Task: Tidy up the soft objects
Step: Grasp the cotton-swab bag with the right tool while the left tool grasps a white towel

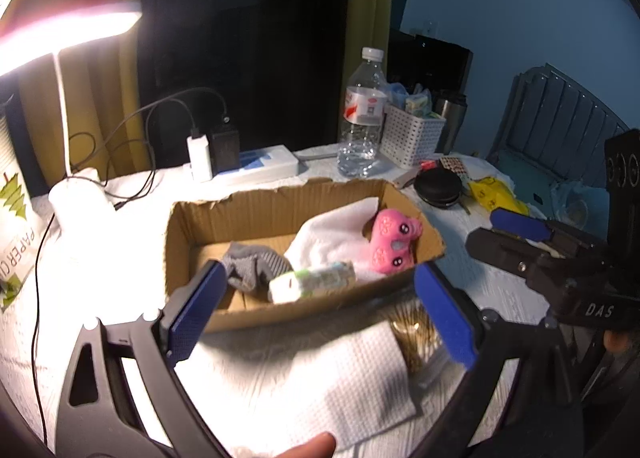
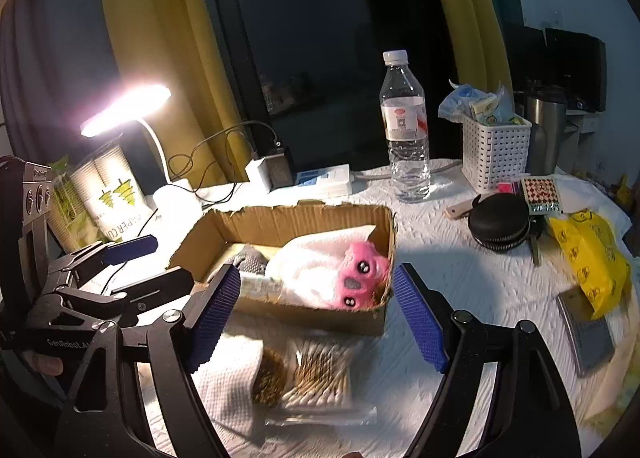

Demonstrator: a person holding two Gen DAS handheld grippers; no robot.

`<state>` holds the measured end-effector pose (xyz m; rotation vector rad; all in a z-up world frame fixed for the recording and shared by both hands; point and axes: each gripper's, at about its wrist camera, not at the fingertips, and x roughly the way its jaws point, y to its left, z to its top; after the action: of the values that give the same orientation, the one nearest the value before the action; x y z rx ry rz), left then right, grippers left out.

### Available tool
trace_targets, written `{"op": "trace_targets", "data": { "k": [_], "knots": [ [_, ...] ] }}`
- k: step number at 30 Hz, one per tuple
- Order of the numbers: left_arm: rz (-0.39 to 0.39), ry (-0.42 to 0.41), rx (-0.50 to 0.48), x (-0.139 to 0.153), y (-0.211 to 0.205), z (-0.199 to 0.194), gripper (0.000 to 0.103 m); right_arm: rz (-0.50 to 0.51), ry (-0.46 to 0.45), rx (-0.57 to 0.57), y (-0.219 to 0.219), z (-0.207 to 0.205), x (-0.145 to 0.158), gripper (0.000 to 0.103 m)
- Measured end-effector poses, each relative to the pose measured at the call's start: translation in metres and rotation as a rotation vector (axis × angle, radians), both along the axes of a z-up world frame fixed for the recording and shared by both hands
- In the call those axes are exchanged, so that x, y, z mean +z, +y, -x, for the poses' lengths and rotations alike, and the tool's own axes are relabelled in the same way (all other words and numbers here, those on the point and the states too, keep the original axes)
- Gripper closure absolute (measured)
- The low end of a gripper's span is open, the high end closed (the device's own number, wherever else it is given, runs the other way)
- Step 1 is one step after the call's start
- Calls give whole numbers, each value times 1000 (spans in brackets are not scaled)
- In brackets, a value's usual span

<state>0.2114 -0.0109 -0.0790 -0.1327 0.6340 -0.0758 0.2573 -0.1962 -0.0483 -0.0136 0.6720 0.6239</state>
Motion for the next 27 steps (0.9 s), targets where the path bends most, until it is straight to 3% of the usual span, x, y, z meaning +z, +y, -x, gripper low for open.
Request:
{"op": "trace_targets", "data": {
  "k": [17, 27],
  "knots": [
    [16, 105, -6, -50, -1, 25, 6, 57, 97, -3, 8, 24, -50, 21],
    [-42, 206, -52, -81, -15, 18, 7, 112, 174, -36, 8, 14, -79, 21]
  ]
}}
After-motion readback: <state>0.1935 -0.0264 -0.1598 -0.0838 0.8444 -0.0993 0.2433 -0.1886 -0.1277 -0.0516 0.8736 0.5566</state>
